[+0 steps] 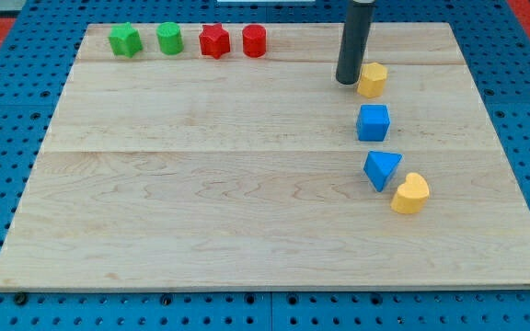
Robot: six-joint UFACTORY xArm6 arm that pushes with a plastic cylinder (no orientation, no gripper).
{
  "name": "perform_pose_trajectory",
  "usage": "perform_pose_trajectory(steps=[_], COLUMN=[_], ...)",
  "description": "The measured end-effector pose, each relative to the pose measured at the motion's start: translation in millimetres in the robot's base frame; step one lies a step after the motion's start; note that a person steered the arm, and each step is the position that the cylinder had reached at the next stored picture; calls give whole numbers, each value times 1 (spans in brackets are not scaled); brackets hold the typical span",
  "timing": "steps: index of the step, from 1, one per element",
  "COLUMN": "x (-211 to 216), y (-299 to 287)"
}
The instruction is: Nudge the yellow heart down a bit
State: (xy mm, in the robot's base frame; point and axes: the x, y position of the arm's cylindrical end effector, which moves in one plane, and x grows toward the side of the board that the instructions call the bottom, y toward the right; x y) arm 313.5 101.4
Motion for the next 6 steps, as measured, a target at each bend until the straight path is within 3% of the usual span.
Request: perform_pose_trajectory(steps=[1,2,3,5,6], x=[-37,-51,-2,134,163], y=[9,88,177,167,125])
